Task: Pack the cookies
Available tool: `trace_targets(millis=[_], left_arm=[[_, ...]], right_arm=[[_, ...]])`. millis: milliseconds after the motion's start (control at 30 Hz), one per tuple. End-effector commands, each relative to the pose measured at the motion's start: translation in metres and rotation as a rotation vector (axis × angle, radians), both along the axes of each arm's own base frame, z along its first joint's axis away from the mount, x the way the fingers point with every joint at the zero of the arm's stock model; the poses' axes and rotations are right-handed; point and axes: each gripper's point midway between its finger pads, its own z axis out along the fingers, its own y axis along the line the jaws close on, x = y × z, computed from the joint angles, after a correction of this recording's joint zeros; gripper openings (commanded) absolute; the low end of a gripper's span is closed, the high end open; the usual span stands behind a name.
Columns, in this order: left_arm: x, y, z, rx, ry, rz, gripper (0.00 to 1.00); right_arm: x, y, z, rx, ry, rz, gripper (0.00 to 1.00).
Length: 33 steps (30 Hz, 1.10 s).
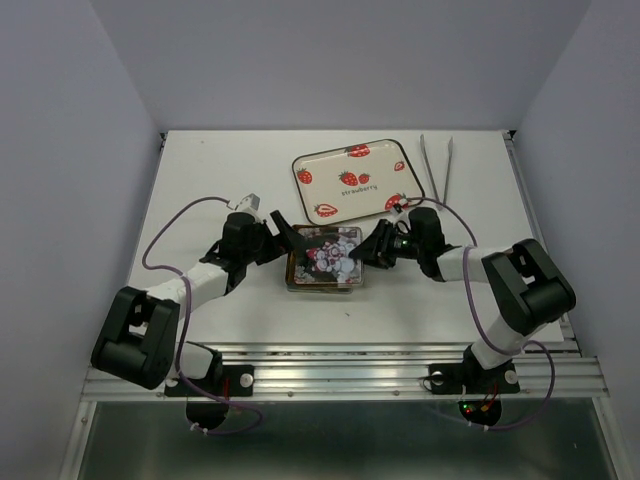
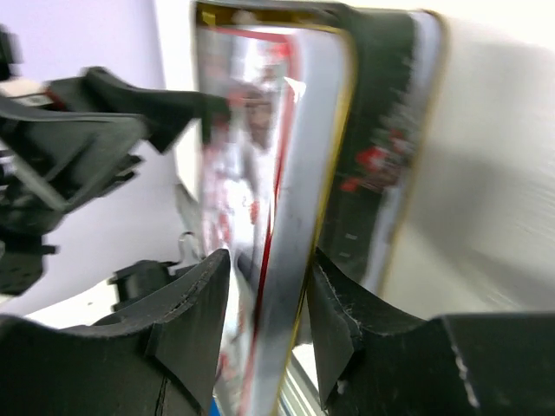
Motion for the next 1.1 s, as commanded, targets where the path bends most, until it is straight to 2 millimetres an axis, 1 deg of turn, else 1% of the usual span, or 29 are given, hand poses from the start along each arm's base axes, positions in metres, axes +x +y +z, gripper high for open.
trace_targets(millis=[0,100,200,300,333,400,433,567,600,667,700,733,900,967,1033,1067], left_arm=[[0.004,-0.005,0.011,-0.031,-0.050,-0.020,0.99],[0.003,-0.005,0.011,-0.032,-0.050,-0.024,0.99],[0.001,-0.004,0.007,-0.023,-0.044,-0.031,0.99],[-0.002,-0.006,0.002,-0.021,-0.029,-0.043,0.97],[-0.003,-0.006,0.002,-0.022,-0.027,-0.049,0.97],[-0.003,-0.006,0.000,-0.023,-0.020,-0.047,0.94],[-0.004,-0.006,0.000,-0.023,-0.018,-0.049,0.94],[-0.004,-0.007,-0.002,-0.027,-0.010,-0.048,0.91],[-0.004,-0.007,-0.001,-0.030,-0.012,-0.049,0.90],[-0.004,-0.007,-0.002,-0.034,-0.008,-0.048,0.87],[-0.005,-0.008,-0.002,-0.037,-0.009,-0.051,0.86],[-0.005,-0.008,-0.001,-0.042,-0.010,-0.049,0.86],[-0.004,-0.009,0.001,-0.048,-0.016,-0.045,0.79],[-0.004,-0.010,0.002,-0.051,-0.016,-0.049,0.79],[-0.004,-0.012,0.003,-0.057,-0.016,-0.060,0.78],[-0.004,-0.012,0.003,-0.057,-0.017,-0.060,0.78]], right_arm=[[-0.005,-0.007,-0.029,-0.130,0.058,-0.006,0.47],[-0.003,-0.014,-0.035,-0.183,0.056,-0.025,0.50],[0.000,-0.017,-0.036,-0.218,0.040,-0.031,0.52],[0.003,-0.013,-0.030,-0.203,0.025,-0.015,0.51],[0.001,-0.010,-0.028,-0.200,0.015,-0.001,0.49],[0.005,-0.007,-0.020,-0.190,-0.011,0.003,0.48],[0.004,-0.002,-0.013,-0.179,-0.026,0.018,0.48],[0.008,0.000,-0.005,-0.169,-0.033,0.015,0.48],[0.007,0.004,-0.002,-0.165,-0.035,0.024,0.48],[0.011,0.004,-0.002,-0.171,-0.029,0.014,0.48],[0.008,0.007,-0.003,-0.178,-0.020,0.019,0.48],[0.012,0.006,-0.003,-0.189,-0.022,0.005,0.48],[0.016,0.005,-0.003,-0.219,-0.006,-0.026,0.47],[0.020,0.005,0.001,-0.228,-0.011,-0.042,0.47],[0.020,0.003,0.000,-0.246,0.001,-0.049,0.47],[0.024,0.002,0.002,-0.252,-0.004,-0.057,0.47]])
